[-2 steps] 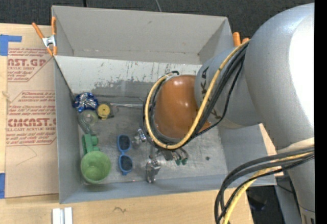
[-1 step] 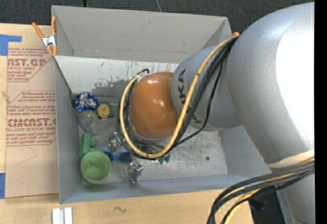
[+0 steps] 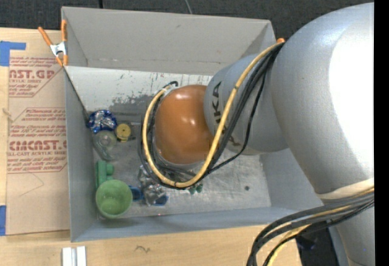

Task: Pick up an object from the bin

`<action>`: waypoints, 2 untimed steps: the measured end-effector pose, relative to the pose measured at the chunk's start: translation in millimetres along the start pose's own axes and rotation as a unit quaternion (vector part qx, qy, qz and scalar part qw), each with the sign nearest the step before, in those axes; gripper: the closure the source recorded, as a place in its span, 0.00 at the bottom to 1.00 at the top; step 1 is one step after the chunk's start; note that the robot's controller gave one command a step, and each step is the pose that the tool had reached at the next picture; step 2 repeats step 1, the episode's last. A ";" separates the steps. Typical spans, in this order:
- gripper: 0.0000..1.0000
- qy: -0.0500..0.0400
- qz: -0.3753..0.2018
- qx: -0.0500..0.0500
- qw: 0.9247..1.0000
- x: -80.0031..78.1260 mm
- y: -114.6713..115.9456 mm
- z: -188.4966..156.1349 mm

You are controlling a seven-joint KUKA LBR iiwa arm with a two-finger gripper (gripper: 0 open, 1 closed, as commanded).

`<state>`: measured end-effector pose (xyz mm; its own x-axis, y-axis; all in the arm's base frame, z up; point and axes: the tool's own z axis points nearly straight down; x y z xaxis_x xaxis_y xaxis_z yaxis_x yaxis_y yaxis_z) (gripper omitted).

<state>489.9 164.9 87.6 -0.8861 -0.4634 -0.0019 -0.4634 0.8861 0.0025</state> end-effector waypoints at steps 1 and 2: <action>1.00 -0.005 0.004 0.003 1.000 -16.0 -32.2 -157.5; 1.00 -0.005 0.004 0.003 1.000 -16.0 -32.2 -157.5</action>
Offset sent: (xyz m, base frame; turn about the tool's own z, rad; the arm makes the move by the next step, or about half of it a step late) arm 0.0266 -0.0221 0.1530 0.0077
